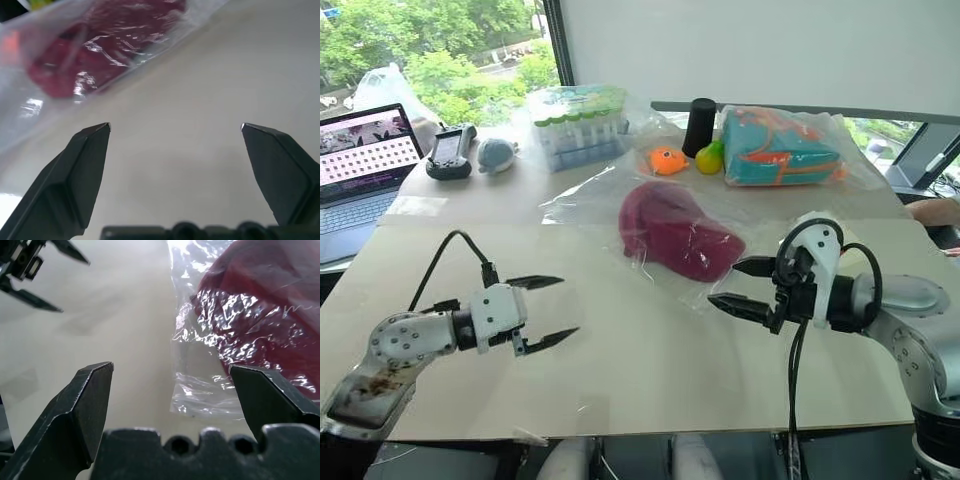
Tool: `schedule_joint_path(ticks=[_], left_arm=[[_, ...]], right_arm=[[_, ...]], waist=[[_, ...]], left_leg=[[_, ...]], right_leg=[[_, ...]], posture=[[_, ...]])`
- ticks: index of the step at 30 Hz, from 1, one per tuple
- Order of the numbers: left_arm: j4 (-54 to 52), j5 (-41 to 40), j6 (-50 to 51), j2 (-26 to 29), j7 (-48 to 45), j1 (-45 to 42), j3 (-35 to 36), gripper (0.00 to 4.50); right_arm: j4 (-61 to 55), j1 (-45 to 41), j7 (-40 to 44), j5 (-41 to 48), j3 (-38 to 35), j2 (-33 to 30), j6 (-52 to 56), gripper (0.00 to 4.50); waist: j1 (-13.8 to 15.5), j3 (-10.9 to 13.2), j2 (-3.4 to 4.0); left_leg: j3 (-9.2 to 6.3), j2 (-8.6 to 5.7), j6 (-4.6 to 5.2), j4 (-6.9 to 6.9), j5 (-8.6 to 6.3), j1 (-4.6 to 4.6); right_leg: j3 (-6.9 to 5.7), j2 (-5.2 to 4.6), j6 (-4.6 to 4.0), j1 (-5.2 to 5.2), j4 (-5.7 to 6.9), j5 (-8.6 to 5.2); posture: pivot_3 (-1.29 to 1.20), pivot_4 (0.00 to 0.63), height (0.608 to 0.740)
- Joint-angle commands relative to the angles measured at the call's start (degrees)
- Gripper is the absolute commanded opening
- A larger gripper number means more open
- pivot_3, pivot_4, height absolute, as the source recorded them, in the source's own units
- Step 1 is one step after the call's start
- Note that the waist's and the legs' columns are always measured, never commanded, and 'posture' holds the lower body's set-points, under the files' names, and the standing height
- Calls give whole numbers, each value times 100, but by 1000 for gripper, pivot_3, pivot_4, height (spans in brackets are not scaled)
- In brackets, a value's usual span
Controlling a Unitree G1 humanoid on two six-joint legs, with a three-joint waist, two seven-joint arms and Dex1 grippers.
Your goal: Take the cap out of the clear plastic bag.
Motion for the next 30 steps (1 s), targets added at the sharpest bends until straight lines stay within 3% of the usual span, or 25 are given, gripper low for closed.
schedule_joint_path(ticks=[1,11,16,21,30], left_arm=[[600,458,-1006,-123,133,-353,-202,4500],[3780,1876,-3531,-382,695,-2257,-968,4500],[4284,2009,-4128,-944,1192,-2718,-1084,4500],[4313,2507,-4191,-1332,1551,-2885,-1335,4500],[4963,4180,-3261,-2348,2351,-3669,-2377,4500]], right_arm=[[-303,42,-134,211,-202,-77,-44,4440],[-744,843,-772,-302,-305,95,-763,4440],[-770,1314,-1088,-709,-480,429,-1536,4440],[-908,1771,-1161,-882,-451,537,-1843,4440],[-1083,1538,-1333,-560,-453,470,-1594,4440]], waist=[[6,0,0],[129,0,-1],[134,-1,-2],[92,-2,-2],[90,-2,-3]], left_leg=[[0,0,0,0,0,0],[0,0,0,7,0,-3],[0,-4,0,16,0,-11],[-1,-4,0,16,0,-14],[-5,-9,-3,23,3,-6]], right_leg=[[1,0,0,0,0,0],[-4,1,7,2,1,4],[0,-2,18,5,-7,10],[0,-1,10,2,0,16],[1,0,31,15,-3,13]], posture=[[0,150,740],[0,150,740],[0,150,740],[0,150,740],[0,150,740]])
